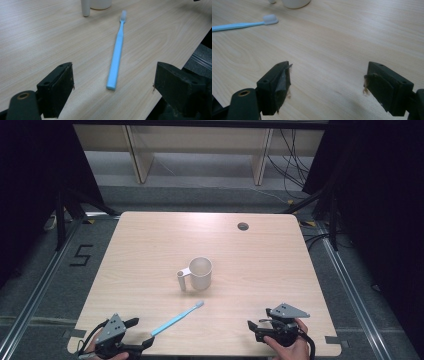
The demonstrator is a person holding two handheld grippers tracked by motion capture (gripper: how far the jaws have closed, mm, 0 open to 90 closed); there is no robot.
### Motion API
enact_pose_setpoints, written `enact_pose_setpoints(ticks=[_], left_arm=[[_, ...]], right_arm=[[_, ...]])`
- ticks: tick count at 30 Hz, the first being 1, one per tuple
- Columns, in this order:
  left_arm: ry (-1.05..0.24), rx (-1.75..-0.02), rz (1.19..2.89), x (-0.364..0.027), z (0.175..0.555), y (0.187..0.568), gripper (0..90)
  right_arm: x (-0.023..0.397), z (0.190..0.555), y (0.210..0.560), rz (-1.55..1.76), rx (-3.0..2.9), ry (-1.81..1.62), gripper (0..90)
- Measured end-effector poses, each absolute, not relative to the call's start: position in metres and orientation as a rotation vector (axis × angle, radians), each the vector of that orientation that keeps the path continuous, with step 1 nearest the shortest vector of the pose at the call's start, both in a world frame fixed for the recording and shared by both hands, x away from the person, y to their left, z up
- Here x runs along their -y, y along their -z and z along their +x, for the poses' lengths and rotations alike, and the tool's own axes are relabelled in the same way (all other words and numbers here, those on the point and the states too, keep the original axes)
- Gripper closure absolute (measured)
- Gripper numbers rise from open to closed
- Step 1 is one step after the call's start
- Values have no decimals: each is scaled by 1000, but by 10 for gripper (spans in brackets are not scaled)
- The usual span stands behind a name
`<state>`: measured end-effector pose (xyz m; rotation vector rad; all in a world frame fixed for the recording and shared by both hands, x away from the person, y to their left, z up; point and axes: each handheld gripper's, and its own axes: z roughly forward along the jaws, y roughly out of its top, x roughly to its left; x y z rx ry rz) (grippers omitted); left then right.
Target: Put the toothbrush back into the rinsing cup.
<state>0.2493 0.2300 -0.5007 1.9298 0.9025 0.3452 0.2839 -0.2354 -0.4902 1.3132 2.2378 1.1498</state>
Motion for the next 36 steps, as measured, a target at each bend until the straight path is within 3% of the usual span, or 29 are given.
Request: enact_pose_setpoints(ticks=[23, 36], left_arm=[[-363, -869, 2038, -227, 259, 495, 155], [-335, -812, 2116, -207, 276, 490, 190]], right_arm=[[235, 285, 491, 1317, -2259, -1146, 223], [237, 286, 491, 1285, -2280, -1135, 226]])
